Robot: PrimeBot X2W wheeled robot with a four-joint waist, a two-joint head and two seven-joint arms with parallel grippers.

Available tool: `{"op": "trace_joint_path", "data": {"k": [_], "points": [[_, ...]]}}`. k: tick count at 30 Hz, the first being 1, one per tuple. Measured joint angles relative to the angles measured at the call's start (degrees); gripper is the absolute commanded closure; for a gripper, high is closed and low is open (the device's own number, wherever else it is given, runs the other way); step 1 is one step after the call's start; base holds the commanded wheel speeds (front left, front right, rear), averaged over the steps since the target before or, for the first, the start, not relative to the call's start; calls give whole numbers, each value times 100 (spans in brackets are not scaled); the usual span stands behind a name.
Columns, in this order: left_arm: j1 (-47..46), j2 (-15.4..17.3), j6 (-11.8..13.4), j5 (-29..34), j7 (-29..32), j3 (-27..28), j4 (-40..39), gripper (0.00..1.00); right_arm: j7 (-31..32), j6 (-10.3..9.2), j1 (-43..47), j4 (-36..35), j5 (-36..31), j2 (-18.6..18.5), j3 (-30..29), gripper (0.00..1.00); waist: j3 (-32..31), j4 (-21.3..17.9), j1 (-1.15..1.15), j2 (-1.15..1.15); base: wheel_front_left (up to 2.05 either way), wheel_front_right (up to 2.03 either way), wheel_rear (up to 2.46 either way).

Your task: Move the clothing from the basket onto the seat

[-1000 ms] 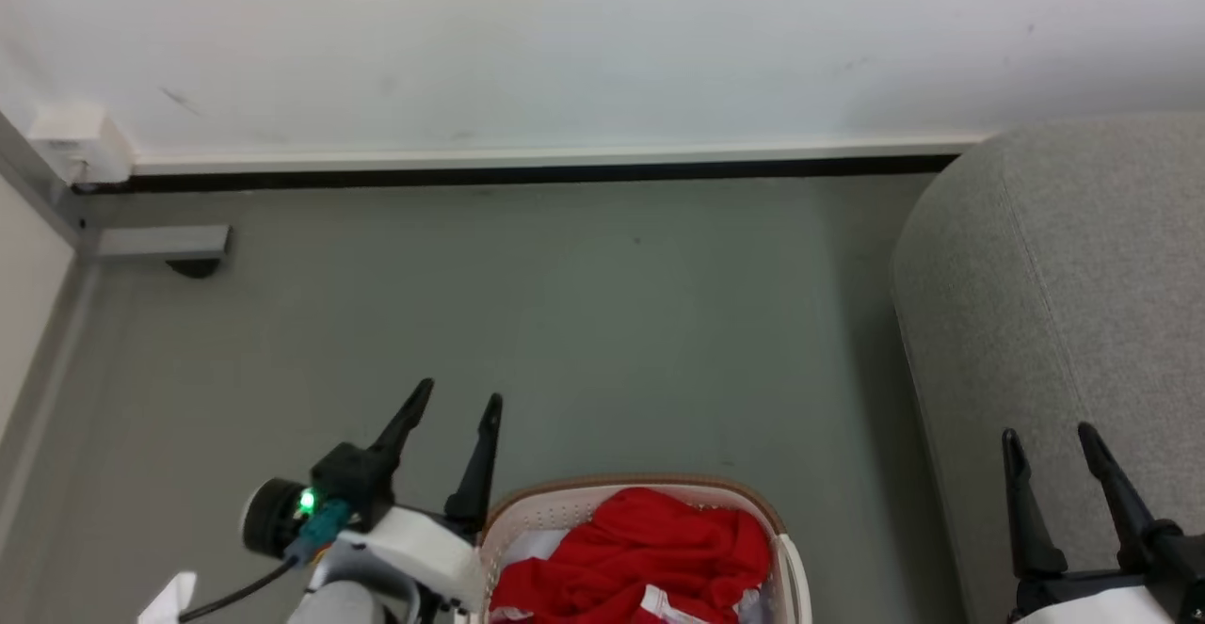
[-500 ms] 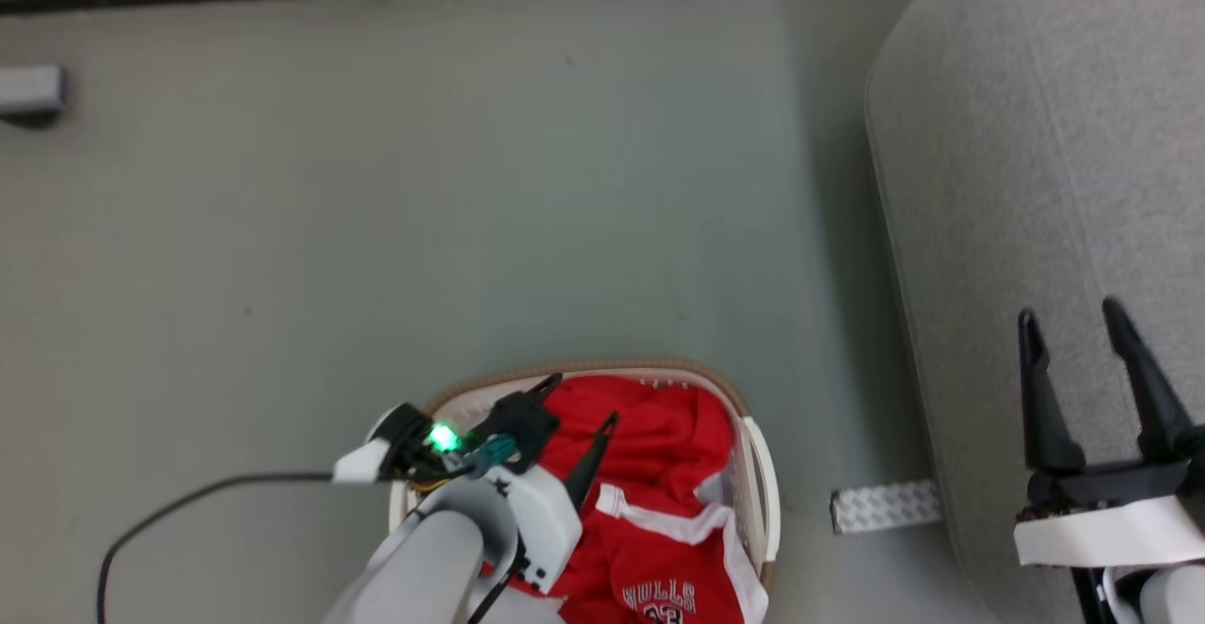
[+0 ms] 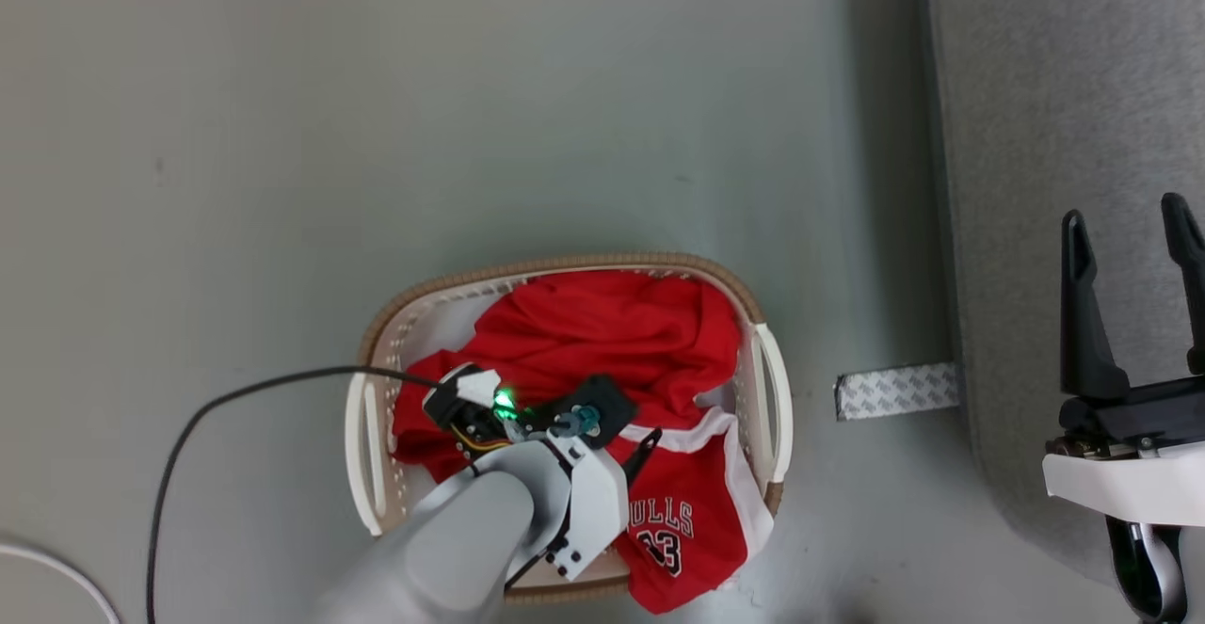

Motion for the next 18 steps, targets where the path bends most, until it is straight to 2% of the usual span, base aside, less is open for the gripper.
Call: {"op": "trace_joint_path", "data": {"k": [12, 13, 14, 15, 16, 18], "points": [[-587, 5, -4, -670, 94, -789, 503, 0, 0, 0, -67, -344, 11, -38, -91, 0, 706, 90, -1, 0, 0, 0, 0], [-588, 1, -4, -727, 98, -869, 500, 26, 0, 0, -68, -344, 12, -38, -104, 0, 728, 95, 0, 0, 0, 0, 0], [-589, 0, -4, -834, 110, -948, 499, 62, 0, 0, -68, -344, 12, -40, -115, 0, 740, 104, -1, 0, 0, 0, 0], [-590, 1, -4, -911, 118, -1007, 503, 90, 0, 0, -68, -344, 12, -41, -120, 0, 745, 111, -1, 0, 0, 0, 0], [-592, 2, -4, -958, 116, -1096, 509, 100, 0, 0, -66, -344, 12, -41, -123, 0, 744, 116, -1, 0, 0, 0, 0], [-584, 7, -4, -1065, 123, -1285, 509, 100, 0, 0, -66, -336, 12, -40, -112, 0, 718, 116, -1, 0, 0, 0, 0]]}}
